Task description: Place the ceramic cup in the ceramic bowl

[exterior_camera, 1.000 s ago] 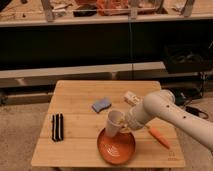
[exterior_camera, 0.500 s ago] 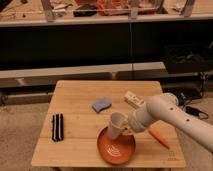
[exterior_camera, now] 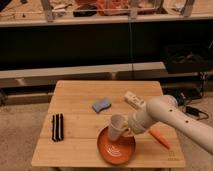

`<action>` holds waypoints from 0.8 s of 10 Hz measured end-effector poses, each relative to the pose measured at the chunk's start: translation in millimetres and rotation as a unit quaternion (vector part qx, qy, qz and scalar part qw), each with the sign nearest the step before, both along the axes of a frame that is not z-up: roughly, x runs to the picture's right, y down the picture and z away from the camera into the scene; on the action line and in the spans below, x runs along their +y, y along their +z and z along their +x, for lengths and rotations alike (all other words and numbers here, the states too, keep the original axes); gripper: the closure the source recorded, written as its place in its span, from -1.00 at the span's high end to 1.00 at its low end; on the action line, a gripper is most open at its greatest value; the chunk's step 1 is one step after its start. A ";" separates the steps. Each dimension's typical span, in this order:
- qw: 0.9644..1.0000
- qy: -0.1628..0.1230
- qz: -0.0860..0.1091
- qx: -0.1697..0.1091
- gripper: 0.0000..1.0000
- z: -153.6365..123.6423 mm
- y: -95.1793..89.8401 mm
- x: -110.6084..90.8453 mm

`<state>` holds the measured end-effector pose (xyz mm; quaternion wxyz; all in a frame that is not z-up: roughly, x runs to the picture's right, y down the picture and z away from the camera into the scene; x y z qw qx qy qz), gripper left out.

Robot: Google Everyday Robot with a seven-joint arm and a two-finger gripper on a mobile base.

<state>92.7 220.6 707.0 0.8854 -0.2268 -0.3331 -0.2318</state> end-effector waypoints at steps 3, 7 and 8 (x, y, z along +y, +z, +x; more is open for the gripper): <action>1.000 -0.005 0.003 -0.004 -0.99 0.0 1.6 3.0; 1.000 -0.010 0.006 -0.007 -0.88 1.6 2.5 4.0; 1.000 -0.011 0.007 -0.008 -0.88 2.0 2.8 4.5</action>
